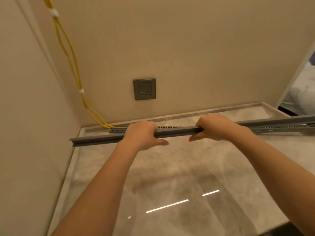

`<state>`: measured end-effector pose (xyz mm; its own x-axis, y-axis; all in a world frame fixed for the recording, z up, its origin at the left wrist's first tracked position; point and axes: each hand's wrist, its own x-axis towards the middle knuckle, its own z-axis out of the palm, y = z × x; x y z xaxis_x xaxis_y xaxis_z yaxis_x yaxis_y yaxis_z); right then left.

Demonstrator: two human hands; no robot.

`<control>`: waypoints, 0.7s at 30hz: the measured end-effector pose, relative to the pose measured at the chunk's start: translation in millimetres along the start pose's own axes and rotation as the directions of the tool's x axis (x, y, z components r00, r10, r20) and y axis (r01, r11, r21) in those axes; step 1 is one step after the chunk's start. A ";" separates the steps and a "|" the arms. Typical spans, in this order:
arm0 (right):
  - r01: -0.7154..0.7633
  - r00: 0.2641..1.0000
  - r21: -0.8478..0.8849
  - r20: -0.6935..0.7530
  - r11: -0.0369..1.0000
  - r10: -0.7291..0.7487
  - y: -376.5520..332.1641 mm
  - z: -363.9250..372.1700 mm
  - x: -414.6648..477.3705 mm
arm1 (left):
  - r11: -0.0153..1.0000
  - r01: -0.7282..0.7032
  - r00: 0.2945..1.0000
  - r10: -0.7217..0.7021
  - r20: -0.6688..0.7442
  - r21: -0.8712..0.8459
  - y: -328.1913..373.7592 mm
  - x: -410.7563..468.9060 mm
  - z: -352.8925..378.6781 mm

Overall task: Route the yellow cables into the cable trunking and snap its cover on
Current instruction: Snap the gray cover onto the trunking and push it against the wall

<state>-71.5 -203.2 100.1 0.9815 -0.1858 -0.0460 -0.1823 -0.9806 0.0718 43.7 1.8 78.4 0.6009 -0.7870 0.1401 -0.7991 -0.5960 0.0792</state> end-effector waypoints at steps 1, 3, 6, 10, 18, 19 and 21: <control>-0.020 1.000 -0.007 -0.001 1.000 0.020 2.5 3.7 5.8 | 0.998 0.055 0.998 -0.055 0.017 0.031 -17.7 2.1 -0.6; -0.045 0.999 -0.026 0.004 0.999 0.045 2.3 12.1 19.3 | 0.987 0.154 0.987 -0.156 0.049 0.042 -48.6 8.1 -0.7; 0.018 1.000 -0.017 0.016 1.000 -0.018 -12.1 23.6 41.8 | 0.970 0.241 0.970 -0.241 0.006 0.044 -74.6 19.0 2.9; 0.164 0.984 0.294 0.023 0.942 -0.179 -38.1 26.8 76.4 | 0.961 0.276 0.960 -0.275 -0.058 0.001 -85.7 35.8 16.4; 0.403 0.889 0.043 -0.254 0.914 -0.380 -55.3 56.2 127.6 | 0.954 0.269 0.953 -0.284 -0.108 -0.131 -86.5 75.4 45.9; 0.399 0.890 0.061 -0.265 0.915 -0.371 -51.7 58.6 132.5 | 0.953 0.264 0.953 -0.281 -0.110 -0.149 -88.4 79.4 50.0; 0.375 0.891 0.065 -0.302 0.925 -0.340 -44.0 61.2 142.0 | 0.944 0.231 0.964 -0.255 -0.078 -0.234 -93.7 87.4 55.8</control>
<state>72.3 -190.2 29.4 0.9539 0.1864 0.2352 0.1954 -0.9806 -0.0155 172.2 -20.0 28.2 0.7814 -0.5940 0.1914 -0.6206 -0.7074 0.3383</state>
